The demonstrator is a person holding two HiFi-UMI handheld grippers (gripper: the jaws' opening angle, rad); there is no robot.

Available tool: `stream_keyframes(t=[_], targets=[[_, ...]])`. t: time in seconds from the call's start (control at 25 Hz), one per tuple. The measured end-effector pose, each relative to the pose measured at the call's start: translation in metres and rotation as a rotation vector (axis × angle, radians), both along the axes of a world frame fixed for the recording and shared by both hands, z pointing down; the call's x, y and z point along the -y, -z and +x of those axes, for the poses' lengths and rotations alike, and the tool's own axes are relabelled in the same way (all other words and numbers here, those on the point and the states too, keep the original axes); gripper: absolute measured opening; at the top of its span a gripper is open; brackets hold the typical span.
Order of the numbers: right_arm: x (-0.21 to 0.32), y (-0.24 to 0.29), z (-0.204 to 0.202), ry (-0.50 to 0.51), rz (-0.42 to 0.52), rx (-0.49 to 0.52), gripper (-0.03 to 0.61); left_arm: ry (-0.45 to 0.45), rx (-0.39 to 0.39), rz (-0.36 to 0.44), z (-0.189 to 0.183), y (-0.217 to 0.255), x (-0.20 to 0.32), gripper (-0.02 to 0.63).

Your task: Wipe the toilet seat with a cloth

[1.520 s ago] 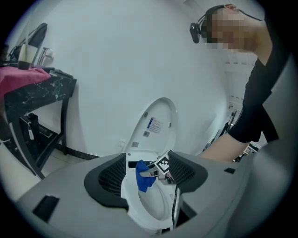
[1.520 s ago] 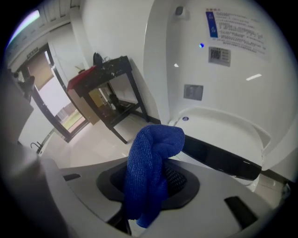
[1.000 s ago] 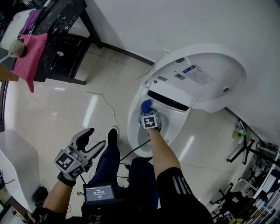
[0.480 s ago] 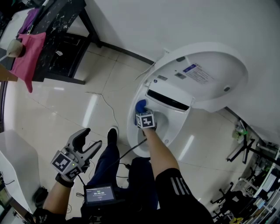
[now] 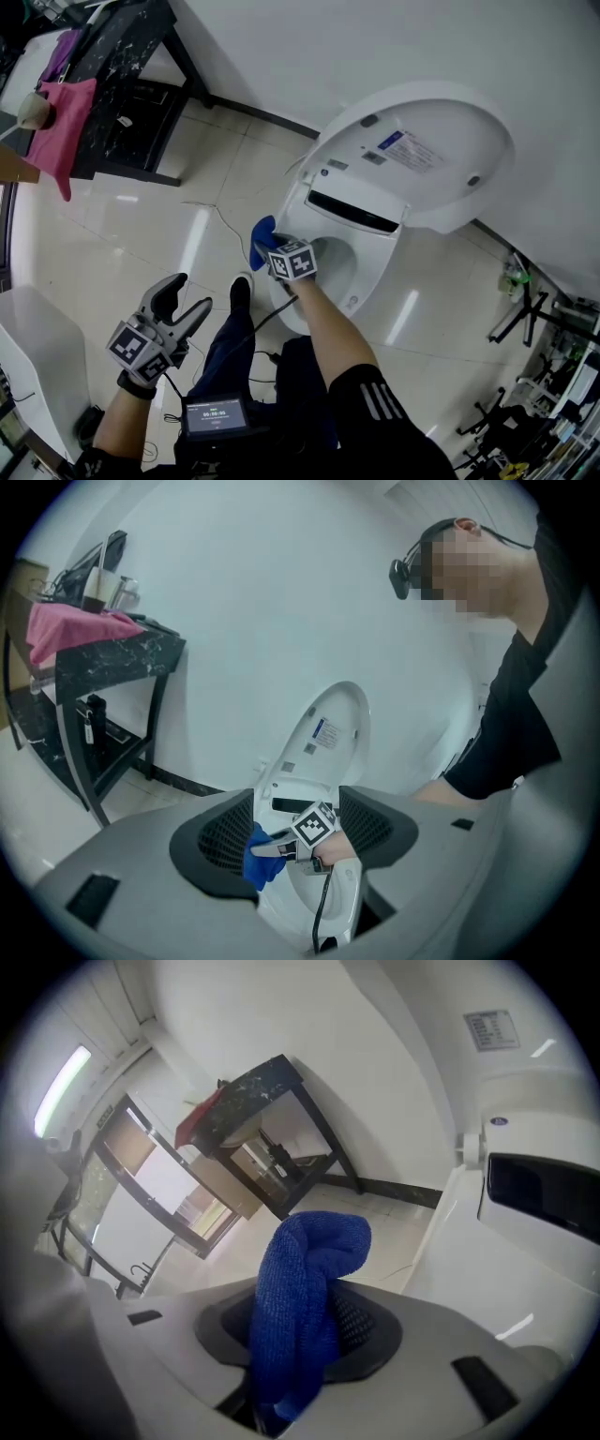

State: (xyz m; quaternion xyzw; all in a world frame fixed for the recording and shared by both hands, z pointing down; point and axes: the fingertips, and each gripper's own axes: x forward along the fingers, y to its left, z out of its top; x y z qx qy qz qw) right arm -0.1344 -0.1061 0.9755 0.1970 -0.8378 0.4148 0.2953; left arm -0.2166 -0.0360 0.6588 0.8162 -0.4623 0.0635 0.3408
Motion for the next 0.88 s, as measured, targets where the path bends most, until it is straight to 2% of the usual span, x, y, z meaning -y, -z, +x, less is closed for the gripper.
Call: stream_keyframes(t=[0.2, 0.36, 0.64, 0.88], targets=[[-0.001, 0.032, 0.031, -0.014, 0.063, -0.029, 0.15, -0.004, 0.037, 0.008, 0.0, 0.005, -0.001, 0.278], [0.012, 0.069, 0.086, -0.093, 0.113, -0.05, 0.152, -0.014, -0.019, 0.057, 0.02, 0.029, 0.007, 0.278], [0.028, 0.187, 0.165, -0.246, 0.255, -0.02, 0.153, -0.084, 0.011, 0.103, 0.056, 0.055, 0.02, 0.278], [0.028, 0.297, 0.221, -0.404, 0.394, 0.03, 0.163, -0.145, 0.008, 0.192, 0.093, 0.102, 0.041, 0.278]])
